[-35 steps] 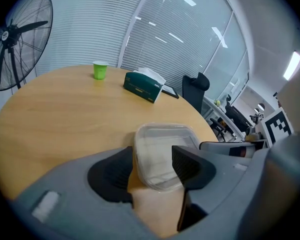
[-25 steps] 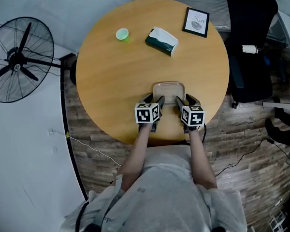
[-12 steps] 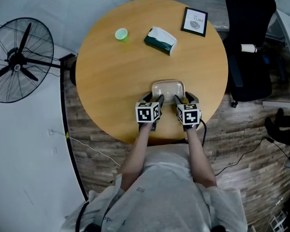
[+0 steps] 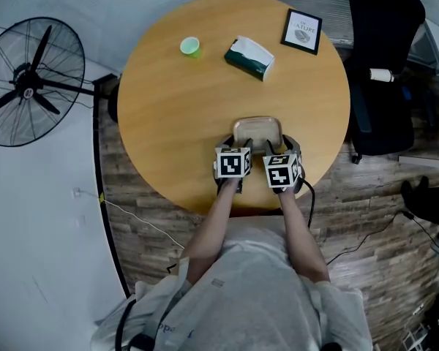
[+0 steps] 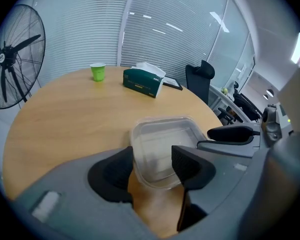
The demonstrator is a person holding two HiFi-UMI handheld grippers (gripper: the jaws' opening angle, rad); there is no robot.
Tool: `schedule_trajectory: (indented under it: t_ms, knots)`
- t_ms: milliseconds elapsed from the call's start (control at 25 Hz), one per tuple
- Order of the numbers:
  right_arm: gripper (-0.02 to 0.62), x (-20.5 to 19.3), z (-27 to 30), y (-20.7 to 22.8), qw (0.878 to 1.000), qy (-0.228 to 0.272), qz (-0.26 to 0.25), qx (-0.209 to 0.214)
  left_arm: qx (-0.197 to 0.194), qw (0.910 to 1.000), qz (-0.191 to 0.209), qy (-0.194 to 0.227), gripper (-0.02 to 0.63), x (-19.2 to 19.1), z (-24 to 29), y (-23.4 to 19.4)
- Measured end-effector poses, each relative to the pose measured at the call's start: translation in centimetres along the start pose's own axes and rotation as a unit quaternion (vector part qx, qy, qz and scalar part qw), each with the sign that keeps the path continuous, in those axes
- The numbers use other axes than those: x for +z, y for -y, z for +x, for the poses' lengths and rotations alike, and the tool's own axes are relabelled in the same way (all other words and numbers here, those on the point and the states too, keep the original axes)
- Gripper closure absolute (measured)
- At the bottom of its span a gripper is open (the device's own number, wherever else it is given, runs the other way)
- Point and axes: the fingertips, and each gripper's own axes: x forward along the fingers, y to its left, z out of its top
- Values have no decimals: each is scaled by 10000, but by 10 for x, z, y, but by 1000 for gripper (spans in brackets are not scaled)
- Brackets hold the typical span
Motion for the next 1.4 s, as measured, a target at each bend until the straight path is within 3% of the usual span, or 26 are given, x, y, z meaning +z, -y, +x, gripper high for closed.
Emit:
schedule_trajectory:
  t_ms: [640,1400]
  knots:
    - [394,5,-10,3,9975,260,586,312,-206,9996,-99,164,357,13,-12,-2]
    - [394,17,-30,13,9849,718,1374,771,-301,9983,-148,479,357,16,-29,9]
